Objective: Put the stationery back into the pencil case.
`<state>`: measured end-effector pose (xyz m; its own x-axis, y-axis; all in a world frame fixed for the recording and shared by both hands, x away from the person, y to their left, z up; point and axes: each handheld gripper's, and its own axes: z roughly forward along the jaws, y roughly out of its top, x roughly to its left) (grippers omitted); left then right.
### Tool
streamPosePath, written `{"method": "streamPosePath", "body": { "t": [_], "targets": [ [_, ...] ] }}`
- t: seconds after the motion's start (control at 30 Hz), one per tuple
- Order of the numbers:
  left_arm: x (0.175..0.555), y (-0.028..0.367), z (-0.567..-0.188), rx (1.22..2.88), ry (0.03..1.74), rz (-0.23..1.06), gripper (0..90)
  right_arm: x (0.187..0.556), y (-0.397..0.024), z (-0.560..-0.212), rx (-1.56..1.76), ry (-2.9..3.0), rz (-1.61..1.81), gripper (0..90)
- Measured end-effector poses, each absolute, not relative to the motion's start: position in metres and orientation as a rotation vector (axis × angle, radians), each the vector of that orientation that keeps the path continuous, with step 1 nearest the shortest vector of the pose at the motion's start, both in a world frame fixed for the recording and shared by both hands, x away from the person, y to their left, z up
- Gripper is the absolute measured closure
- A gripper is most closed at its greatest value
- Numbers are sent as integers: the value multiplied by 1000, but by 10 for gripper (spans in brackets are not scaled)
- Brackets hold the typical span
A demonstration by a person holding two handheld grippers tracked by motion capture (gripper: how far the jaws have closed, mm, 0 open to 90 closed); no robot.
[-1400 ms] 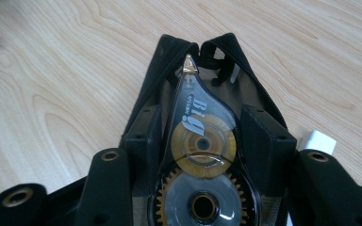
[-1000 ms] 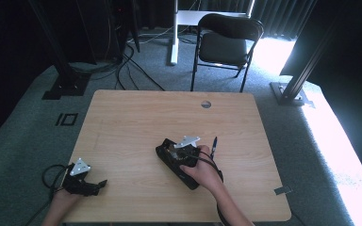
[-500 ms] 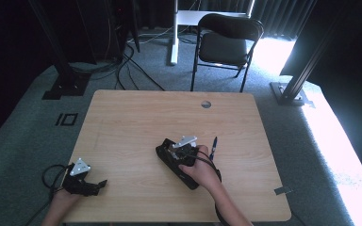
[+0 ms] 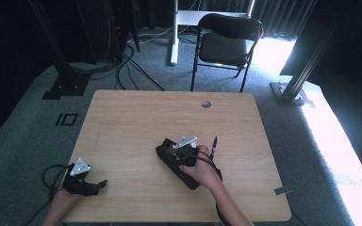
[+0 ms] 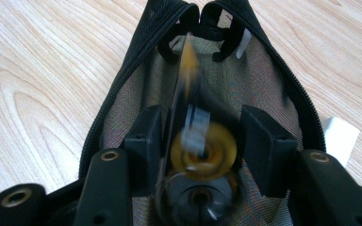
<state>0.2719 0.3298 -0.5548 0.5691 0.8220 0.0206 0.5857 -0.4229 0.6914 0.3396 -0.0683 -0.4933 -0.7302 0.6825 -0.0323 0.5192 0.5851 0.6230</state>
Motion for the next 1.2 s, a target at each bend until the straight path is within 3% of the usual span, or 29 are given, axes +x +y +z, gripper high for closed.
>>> {"method": "streamPosePath", "body": {
  "t": [0.73, 1.2],
  "targets": [
    [272, 330, -555, 2159, 1119, 477, 16, 339, -97, -450, 1041, 2396, 1062, 501],
    [272, 330, -555, 2159, 1120, 476, 16, 360, -129, -468, 1189, 2301, 990, 518]
  ]
}}
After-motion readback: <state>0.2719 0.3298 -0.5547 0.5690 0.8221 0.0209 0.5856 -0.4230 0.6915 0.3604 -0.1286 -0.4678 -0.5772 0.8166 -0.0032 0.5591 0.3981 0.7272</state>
